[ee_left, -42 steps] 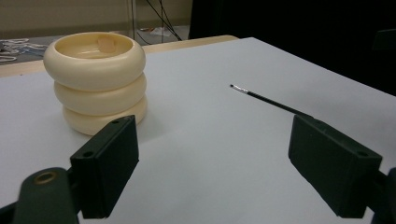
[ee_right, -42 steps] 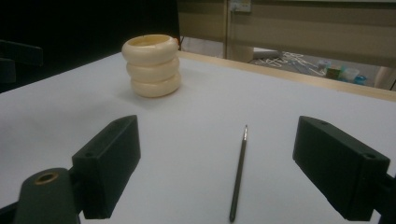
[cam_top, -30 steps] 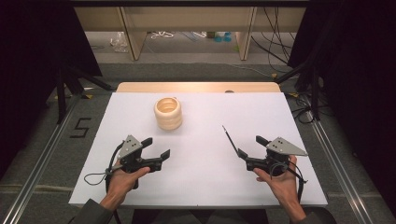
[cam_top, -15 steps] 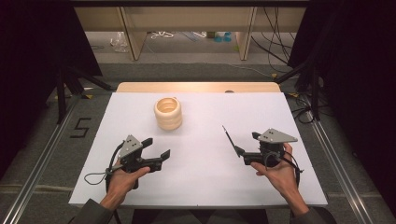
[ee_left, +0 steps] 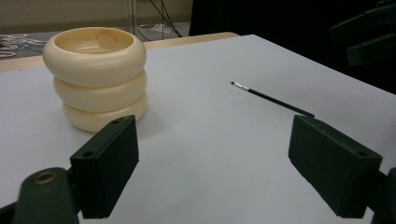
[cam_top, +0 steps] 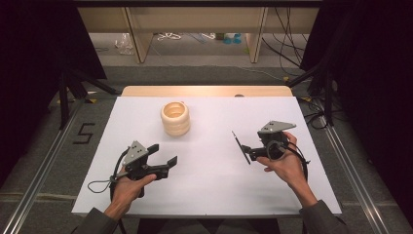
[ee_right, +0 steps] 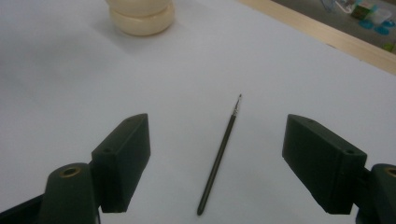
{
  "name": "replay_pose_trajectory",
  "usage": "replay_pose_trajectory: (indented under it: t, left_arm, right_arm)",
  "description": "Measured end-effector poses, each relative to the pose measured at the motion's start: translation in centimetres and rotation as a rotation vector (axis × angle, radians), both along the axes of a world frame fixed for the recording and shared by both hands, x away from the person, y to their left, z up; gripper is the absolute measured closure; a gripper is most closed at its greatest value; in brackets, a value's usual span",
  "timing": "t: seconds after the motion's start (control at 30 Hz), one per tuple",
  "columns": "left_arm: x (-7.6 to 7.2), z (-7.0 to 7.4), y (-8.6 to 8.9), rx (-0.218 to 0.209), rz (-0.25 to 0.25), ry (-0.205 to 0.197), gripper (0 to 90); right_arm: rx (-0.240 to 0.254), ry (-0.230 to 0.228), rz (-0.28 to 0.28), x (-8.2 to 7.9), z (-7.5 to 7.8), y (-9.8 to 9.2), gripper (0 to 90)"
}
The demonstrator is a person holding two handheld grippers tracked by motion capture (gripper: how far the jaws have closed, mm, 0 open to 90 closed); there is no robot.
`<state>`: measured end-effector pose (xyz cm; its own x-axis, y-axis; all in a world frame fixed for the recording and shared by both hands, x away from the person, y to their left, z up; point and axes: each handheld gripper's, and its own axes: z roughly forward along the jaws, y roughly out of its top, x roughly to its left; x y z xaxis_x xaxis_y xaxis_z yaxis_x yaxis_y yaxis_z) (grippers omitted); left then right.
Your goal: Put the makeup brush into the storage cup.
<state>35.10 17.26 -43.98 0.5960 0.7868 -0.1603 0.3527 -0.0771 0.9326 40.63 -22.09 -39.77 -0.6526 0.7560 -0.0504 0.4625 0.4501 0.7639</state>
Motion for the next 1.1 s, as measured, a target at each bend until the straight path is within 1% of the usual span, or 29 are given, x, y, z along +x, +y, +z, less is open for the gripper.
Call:
replay_pose_trajectory:
  t: [0.07,0.1,0.13,0.17,0.2,0.23,0.27,0.3,0.33,0.5,0.53,0.57,0.6,0.63,0.67,0.7,0.73,0.77,0.87,0.9,0.93,0.97,1.03,1.07,1.1]
  left_arm:
    - [0.0,0.0,0.0,0.0,0.003,0.001,15.7]
    - [0.0,0.0,0.0,0.0,0.003,0.001,15.6]
    - [0.0,0.0,0.0,0.0,-0.001,-0.001,15.7]
    - [0.0,0.0,0.0,0.0,-0.001,-0.001,15.7]
    - [0.0,0.0,0.0,0.0,0.0,-0.001,15.7]
    - [0.0,0.0,0.0,-0.001,0.0,0.0,15.7]
    - [0.0,0.0,0.0,-0.001,0.001,0.0,15.6]
    - [0.0,0.0,0.1,0.01,-0.005,-0.009,15.6]
    - [0.0,0.0,0.0,-0.002,0.001,0.0,15.6]
    - [0.0,0.0,0.0,0.0,0.0,0.0,15.6]
    - [0.0,0.0,0.0,0.0,0.002,0.002,15.6]
    - [0.0,0.0,0.0,-0.001,0.002,0.001,15.6]
    - [0.0,0.0,0.0,0.001,-0.001,-0.001,15.7]
    - [0.0,0.0,0.0,0.001,-0.001,-0.001,15.7]
    - [0.0,0.0,0.0,-0.001,0.003,0.001,15.7]
    - [0.0,0.0,0.0,0.005,-0.002,-0.004,15.7]
    - [0.1,0.0,0.1,0.011,-0.008,-0.01,15.7]
    - [0.0,0.0,0.0,-0.002,-0.001,0.0,15.6]
    - [0.0,0.0,0.0,-0.003,-0.001,0.0,15.7]
    - [0.0,0.0,0.0,-0.004,-0.001,0.001,15.6]
    - [0.0,0.0,0.0,-0.005,-0.001,0.001,15.7]
    - [0.0,0.0,0.0,-0.005,-0.001,0.001,15.7]
    - [0.0,0.0,0.1,-0.001,-0.002,-0.002,15.6]
    - [0.1,0.1,0.1,0.008,-0.006,-0.008,15.6]
    - [0.1,0.1,0.1,0.006,-0.005,-0.007,15.7]
  right_arm:
    - [-0.02,0.023,-0.002,0.8,0.0,0.2,23.8]
    - [-0.02,0.023,-0.002,0.8,0.0,0.2,23.8]
    - [-0.033,0.04,-0.001,1.4,-0.1,0.3,23.9]
    - [-0.038,0.044,-0.004,1.6,-0.1,0.4,23.9]
    - [-0.038,0.044,-0.004,1.6,-0.1,0.4,23.9]
    - [-0.038,0.058,-0.008,1.8,-0.1,0.4,23.9]
    - [-0.048,0.056,0.001,2.1,-0.2,0.4,23.9]
    - [-0.044,0.077,-0.009,2.2,-0.2,0.5,23.9]
    - [-0.054,0.069,-0.003,2.5,-0.3,0.5,24.1]
    - [-0.066,0.091,-0.004,3.1,-0.6,0.7,25.4]
    - [-0.063,0.109,-0.011,3.2,-0.6,0.7,25.5]
    - [-0.072,0.102,-0.003,3.4,-0.8,0.7,26.0]
    - [-0.071,0.125,-0.011,3.7,-0.9,0.8,26.1]
    - [-0.071,0.125,-0.011,3.7,-0.9,0.8,26.1]
    - [-0.088,0.136,-0.004,4.0,-1.1,0.9,26.2]
    - [-0.088,0.136,-0.004,4.0,-1.1,0.9,26.2]
    - [-0.092,0.147,-0.008,4.1,-1.1,1.0,26.5]
    - [-0.101,0.153,-0.002,4.4,-1.2,1.2,27.4]
    - [-0.105,0.159,-0.004,4.6,-1.2,1.4,27.8]
    - [-0.118,0.155,0.003,4.8,-1.2,1.5,28.0]
    - [-0.114,0.175,0.003,5.1,-1.2,1.8,29.3]
    - [-0.114,0.175,0.003,5.1,-1.2,1.8,29.3]
    - [-0.129,0.167,0.017,5.6,-1.4,2.0,30.7]
    - [-0.129,0.167,0.017,5.6,-1.4,2.0,30.7]
    - [-0.132,0.177,0.018,5.7,-1.4,2.0,30.8]
